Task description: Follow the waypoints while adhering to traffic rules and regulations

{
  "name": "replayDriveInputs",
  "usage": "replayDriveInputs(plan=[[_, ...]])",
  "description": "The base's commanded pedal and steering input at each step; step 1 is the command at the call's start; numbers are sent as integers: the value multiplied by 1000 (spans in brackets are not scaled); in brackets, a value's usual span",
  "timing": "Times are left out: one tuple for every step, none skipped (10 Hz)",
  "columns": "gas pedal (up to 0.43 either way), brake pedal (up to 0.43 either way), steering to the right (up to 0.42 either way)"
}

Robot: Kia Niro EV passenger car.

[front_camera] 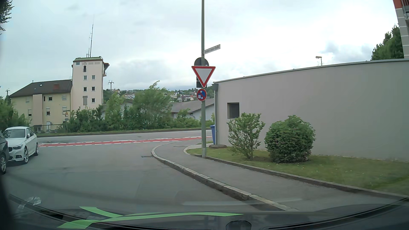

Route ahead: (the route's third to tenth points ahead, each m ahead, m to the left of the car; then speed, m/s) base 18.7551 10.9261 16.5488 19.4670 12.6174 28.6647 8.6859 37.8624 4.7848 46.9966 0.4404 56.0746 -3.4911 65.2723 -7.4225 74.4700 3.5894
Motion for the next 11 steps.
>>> replayDriveInputs(plan=[[0,91,-326],[0,122,-326],[0,122,-324],[0,116,-323],[0,116,-320],[0,122,-314],[0,122,-307],[0,116,-295],[0,116,-279],[0,116,-264],[0,122,-255]])
